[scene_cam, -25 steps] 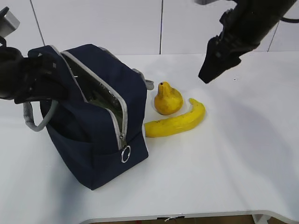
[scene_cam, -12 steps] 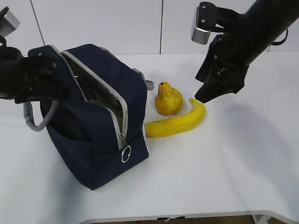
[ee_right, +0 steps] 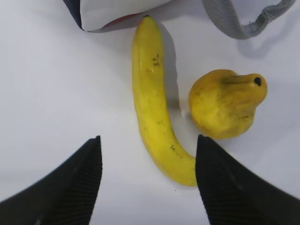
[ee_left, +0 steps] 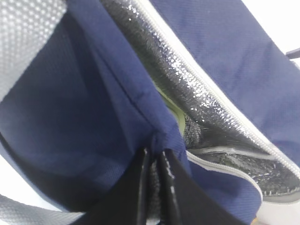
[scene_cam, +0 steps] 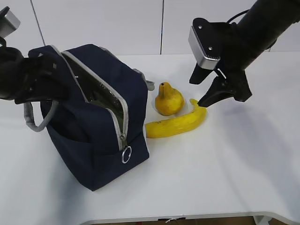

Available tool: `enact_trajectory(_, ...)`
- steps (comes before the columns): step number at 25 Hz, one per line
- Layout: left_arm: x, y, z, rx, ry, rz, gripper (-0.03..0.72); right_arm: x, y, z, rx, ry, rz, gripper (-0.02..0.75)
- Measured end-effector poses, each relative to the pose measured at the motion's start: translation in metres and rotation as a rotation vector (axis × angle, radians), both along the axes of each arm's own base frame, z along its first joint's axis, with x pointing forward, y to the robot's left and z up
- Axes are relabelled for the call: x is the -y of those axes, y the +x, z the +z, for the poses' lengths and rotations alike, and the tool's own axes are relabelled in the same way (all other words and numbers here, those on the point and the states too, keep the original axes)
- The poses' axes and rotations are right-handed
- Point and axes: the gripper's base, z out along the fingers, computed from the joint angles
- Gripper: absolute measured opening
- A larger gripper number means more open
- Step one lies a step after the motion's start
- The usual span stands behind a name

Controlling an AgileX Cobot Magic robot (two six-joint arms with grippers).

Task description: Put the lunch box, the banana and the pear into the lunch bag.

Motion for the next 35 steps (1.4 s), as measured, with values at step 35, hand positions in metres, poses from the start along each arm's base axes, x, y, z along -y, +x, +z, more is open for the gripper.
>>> enact_trajectory(35, -0.001, 0.000, -0.001, 0.009, 0.022, -0.013, 0.000, -0.013, 0.028, -0.062, 0.042, -0.096, 0.107, 0.513)
